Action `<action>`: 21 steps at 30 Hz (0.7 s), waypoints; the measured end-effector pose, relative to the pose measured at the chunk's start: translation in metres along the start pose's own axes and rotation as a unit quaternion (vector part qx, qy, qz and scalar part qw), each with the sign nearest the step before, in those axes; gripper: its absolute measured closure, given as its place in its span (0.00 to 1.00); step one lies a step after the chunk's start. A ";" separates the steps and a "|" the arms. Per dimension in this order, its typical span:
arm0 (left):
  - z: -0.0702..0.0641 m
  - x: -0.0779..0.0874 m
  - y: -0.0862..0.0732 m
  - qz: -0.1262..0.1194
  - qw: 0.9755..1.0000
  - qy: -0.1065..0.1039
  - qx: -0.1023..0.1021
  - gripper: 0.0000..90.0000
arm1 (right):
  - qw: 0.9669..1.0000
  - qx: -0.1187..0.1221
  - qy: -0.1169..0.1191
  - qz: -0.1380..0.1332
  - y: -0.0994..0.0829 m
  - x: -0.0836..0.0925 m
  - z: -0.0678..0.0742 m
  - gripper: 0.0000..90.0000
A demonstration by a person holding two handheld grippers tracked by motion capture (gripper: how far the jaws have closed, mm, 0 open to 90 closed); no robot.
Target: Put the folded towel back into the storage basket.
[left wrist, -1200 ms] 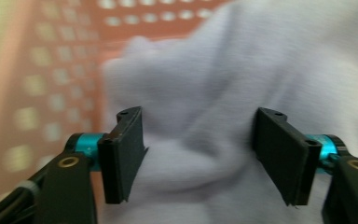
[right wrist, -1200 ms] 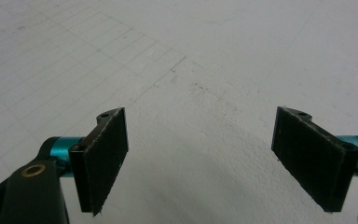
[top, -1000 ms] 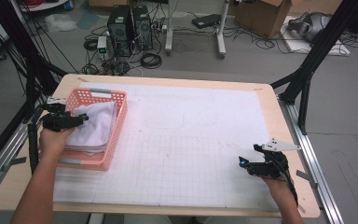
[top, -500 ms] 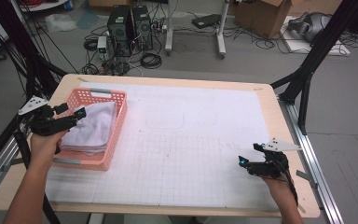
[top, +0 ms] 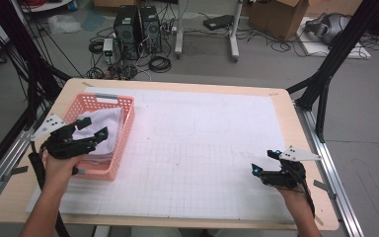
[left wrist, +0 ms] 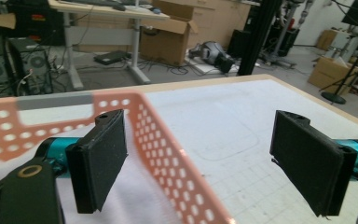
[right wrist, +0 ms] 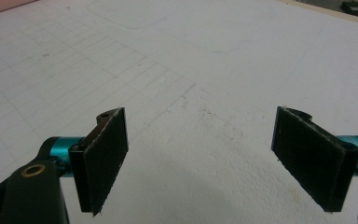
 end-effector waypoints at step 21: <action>-0.113 -0.071 -0.029 0.017 0.992 -0.114 -0.040 0.22 | 1.000 -0.002 -0.003 -0.015 -0.004 0.010 -0.003 0.19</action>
Point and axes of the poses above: each handheld gripper's, and its own axes: x roughly backward along the jaws, y roughly out of its top, z roughly to its left, the point moved 4 cm from there along -x, roughly forward along the jaws, and after that the axes turned 4 degrees about z, right-handed, at the moved point
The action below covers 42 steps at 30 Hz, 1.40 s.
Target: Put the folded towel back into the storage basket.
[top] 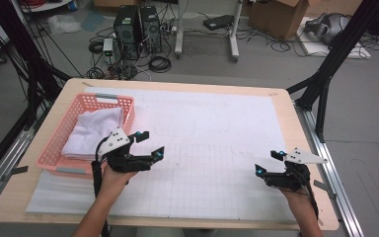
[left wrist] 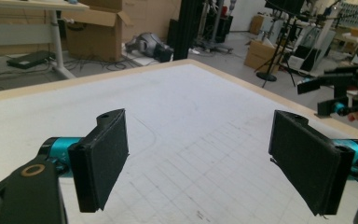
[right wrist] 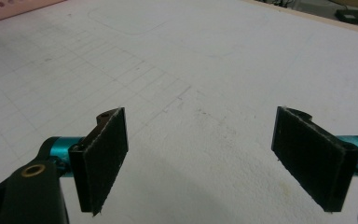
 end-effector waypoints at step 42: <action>-0.007 -0.013 -0.020 0.030 0.999 -0.006 -0.011 0.22 | 1.000 0.010 -0.004 -0.008 0.001 0.003 0.007 0.19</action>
Point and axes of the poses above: each handheld gripper's, and its own axes: x roughly backward along the jaws, y roughly out of its top, z roughly to its left, the point moved 4 cm from there along -x, roughly forward along the jaws, and after that the axes turned 4 degrees about z, right-handed, at the moved point
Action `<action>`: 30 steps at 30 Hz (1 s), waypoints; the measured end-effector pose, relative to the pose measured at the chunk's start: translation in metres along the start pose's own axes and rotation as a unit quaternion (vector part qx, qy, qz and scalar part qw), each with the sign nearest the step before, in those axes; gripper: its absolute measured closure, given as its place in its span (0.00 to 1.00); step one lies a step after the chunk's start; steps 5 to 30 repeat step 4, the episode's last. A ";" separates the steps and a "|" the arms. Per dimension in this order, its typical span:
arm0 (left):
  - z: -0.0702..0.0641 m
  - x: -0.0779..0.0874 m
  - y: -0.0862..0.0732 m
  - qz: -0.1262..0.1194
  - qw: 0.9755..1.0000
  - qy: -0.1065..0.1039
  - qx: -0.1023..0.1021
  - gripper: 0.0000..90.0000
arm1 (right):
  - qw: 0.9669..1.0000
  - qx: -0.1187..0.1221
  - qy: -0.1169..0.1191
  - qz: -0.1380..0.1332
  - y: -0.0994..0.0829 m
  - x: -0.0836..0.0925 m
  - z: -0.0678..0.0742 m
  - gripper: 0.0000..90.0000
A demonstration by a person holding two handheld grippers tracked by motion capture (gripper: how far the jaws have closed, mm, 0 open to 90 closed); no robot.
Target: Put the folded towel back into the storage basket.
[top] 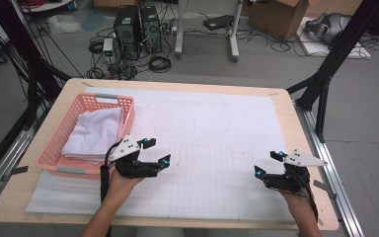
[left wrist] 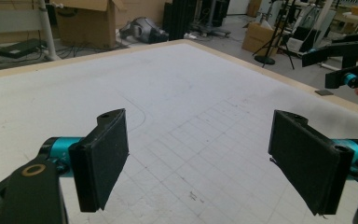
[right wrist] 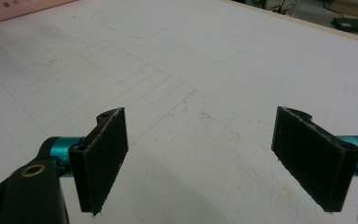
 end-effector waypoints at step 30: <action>0.000 -0.001 -0.001 0.000 1.000 -0.001 0.000 0.22 | 1.000 0.000 -0.001 0.001 0.000 0.001 -0.001 0.19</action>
Point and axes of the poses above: each handheld gripper's, and its own axes: x roughly backward along the jaws, y roughly out of its top, z roughly to its left, the point moved 4 cm from there along -x, roughly forward along the jaws, and after that the axes turned 4 degrees about z, right-handed, at the moved point
